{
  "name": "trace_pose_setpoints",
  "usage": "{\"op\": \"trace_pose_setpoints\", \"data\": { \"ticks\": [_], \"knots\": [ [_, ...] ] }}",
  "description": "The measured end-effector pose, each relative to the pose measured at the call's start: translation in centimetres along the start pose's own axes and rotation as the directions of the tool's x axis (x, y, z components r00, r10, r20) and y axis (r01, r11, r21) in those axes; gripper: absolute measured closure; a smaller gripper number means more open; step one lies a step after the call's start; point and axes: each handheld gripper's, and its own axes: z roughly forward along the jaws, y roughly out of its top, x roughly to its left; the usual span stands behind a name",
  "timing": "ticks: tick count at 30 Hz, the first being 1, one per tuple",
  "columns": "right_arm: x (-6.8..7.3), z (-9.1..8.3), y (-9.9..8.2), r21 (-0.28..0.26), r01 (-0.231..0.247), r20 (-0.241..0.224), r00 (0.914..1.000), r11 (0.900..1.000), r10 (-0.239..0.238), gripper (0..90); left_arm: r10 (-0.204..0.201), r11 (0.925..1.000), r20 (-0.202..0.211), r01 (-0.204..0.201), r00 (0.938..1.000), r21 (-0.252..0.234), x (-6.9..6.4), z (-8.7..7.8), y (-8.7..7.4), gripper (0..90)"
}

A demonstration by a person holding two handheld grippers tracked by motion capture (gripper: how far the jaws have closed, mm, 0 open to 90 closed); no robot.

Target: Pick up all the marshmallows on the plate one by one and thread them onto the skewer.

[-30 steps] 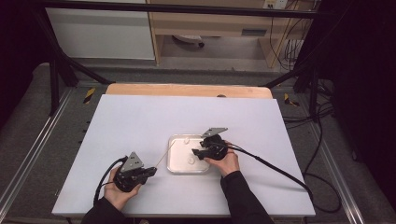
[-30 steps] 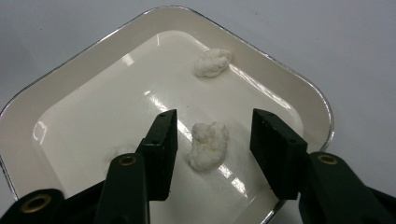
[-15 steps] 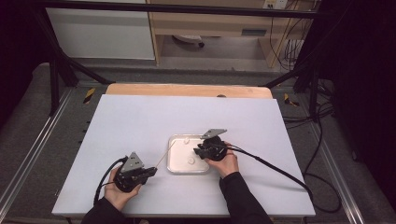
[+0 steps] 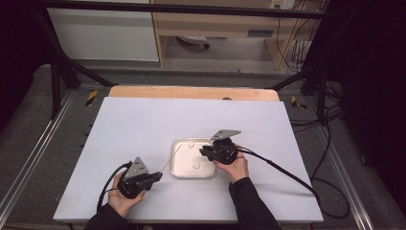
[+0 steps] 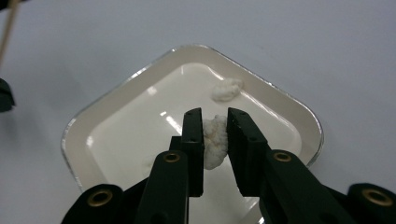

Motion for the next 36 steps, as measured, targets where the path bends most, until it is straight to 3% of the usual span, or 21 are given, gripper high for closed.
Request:
{"op": "trace_pose_setpoints", "data": {
  "ticks": [8, 16, 20, 26, 29, 33, 36],
  "knots": [
    [0.3, -3.4, 0.8, -0.116, -0.039, -0.085, 0.9959, 0.9925, 0.029, 77.4, 0.012, 0.9999, 0.007, -0.012, 0.9999, -0.004, -0.5, 0.2, 0.1, 88.5],
    [0.9, -5.3, 1.9, -0.225, -0.119, -0.186, 0.9796, 0.967, 0.077, 77.5, 0.027, 0.9994, 0.013, -0.026, 0.9996, -0.021, -1.0, 0.3, 0.2, 88.5],
    [1.1, -5.4, 2.2, -0.249, -0.159, -0.226, 0.9686, 0.9555, 0.102, 77.3, 0.033, 0.9991, 0.016, -0.033, 0.9993, -0.026, -1.1, 0.3, 0.2, 88.5],
    [1.5, -4.8, 2.9, -0.253, -0.182, -0.257, 0.9596, 0.9503, 0.115, 76.8, 0.037, 0.9989, 0.016, -0.037, 0.9992, -0.03, -1.2, 0.3, 0.2, 88.5],
    [1.7, -4.2, 3.2, -0.257, -0.207, -0.292, 0.9479, 0.944, 0.129, 76.6, 0.039, 0.9989, 0.016, -0.038, 0.9991, -0.028, -1.3, 0.3, 0.2, 88.5],
    [2.0, -3.5, 3.4, -0.241, -0.212, -0.293, 0.9461, 0.9472, 0.137, 76.5, 0.04, 0.9988, 0.016, -0.039, 0.9991, -0.029, -1.3, 0.3, 0.3, 88.5],
    [2.2, -2.9, 3.4, -0.232, -0.222, -0.31, 0.9399, 0.9471, 0.144, 76.5, 0.039, 0.9988, 0.014, -0.039, 0.9991, -0.031, -1.3, 0.3, 0.3, 88.5]
  ]
}}
